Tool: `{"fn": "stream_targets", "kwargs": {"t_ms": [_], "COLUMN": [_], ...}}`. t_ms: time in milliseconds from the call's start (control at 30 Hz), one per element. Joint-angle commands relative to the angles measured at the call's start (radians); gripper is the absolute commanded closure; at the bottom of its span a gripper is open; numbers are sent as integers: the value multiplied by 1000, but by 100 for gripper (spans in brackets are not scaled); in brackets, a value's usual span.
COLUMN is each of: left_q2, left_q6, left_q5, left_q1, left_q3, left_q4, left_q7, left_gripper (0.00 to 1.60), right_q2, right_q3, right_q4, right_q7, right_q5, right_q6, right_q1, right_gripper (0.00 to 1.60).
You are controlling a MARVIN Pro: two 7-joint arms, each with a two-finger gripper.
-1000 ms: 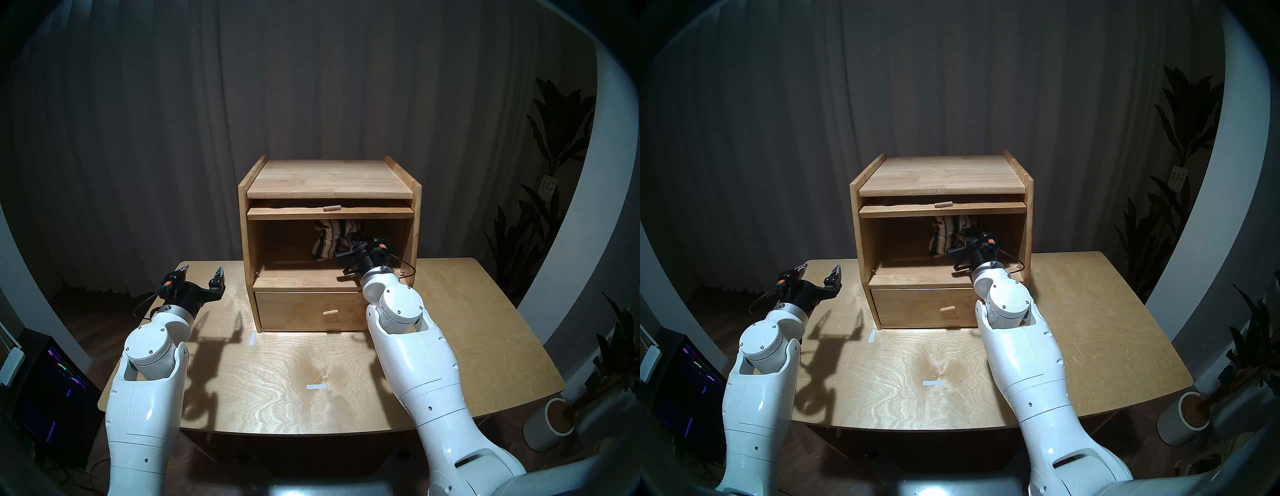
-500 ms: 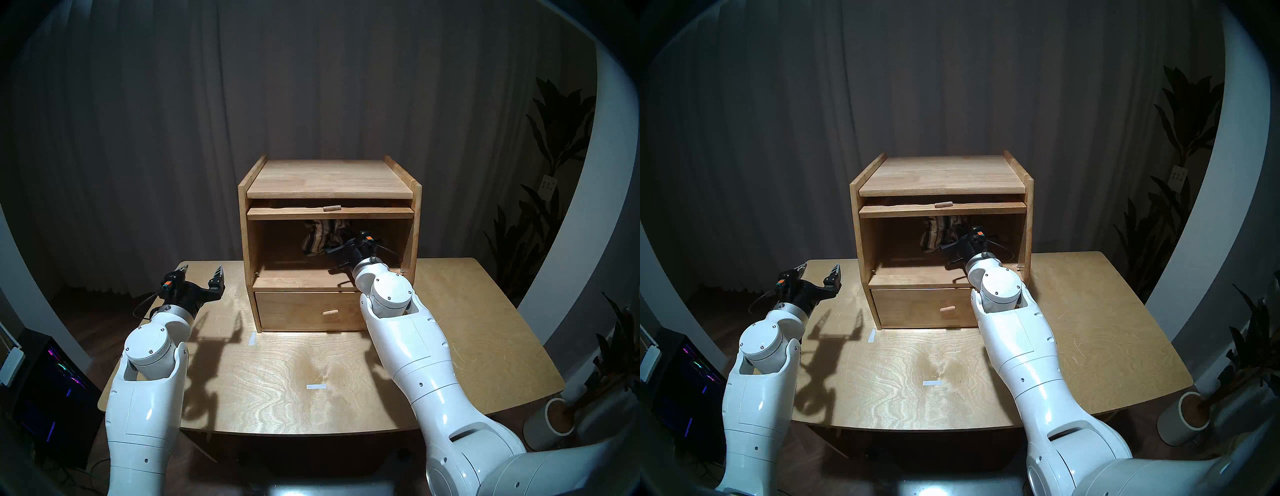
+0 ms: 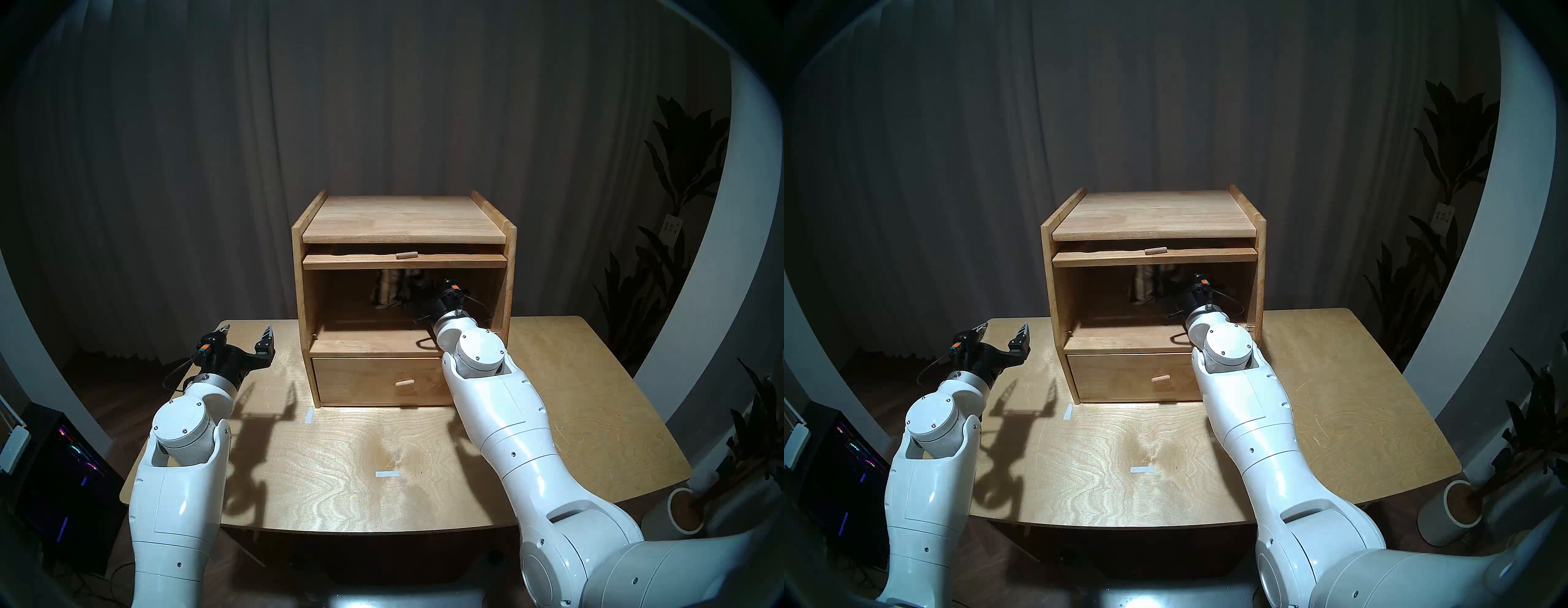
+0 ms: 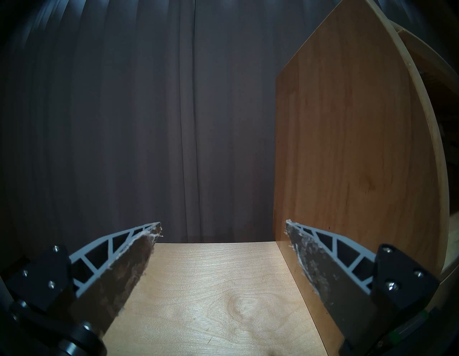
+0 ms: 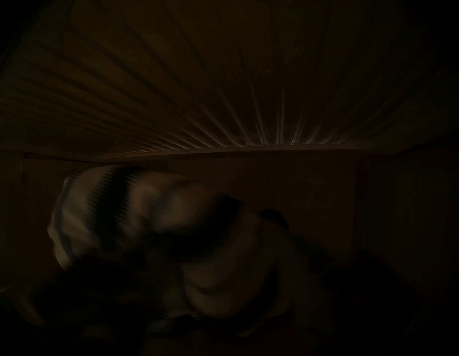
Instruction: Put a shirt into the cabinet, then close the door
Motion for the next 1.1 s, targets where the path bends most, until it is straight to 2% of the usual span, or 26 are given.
{"fn": "stream_targets", "kwargs": {"t_ms": [0,233,267,333,400,800,1067], "left_q2": [1,1,1,1,2,2,3], "left_q6": [-4,-4,-4,-4,-5,-5,-5], "left_q5": [2,2,1,1,1,0,0], "left_q1": [-10,-10,-10,-11,-11,-11,-12], "left_q3": [3,3,3,3,4,4,4], "left_q4": [-25,-25,-24,-24,-22,-21,-19], "left_q7": [1,2,2,2,1,1,1], "left_gripper": [0,0,0,0,0,0,0], "right_q2": [-6,-8,-5,-3,-4,10,24], "right_q3": [-8,-4,-10,-16,-24,-8,-20], "right_q4": [-90,-185,-214,-211,-256,-380,-475], "right_q7": [-21,-24,-10,-3,8,16,53], "right_q5": [-16,1,7,6,23,56,74], "right_q6": [-9,65,99,108,156,214,292], "right_q1": [-15,-85,-112,-120,-173,-271,-323], "right_gripper": [0,0,0,0,0,0,0]}}
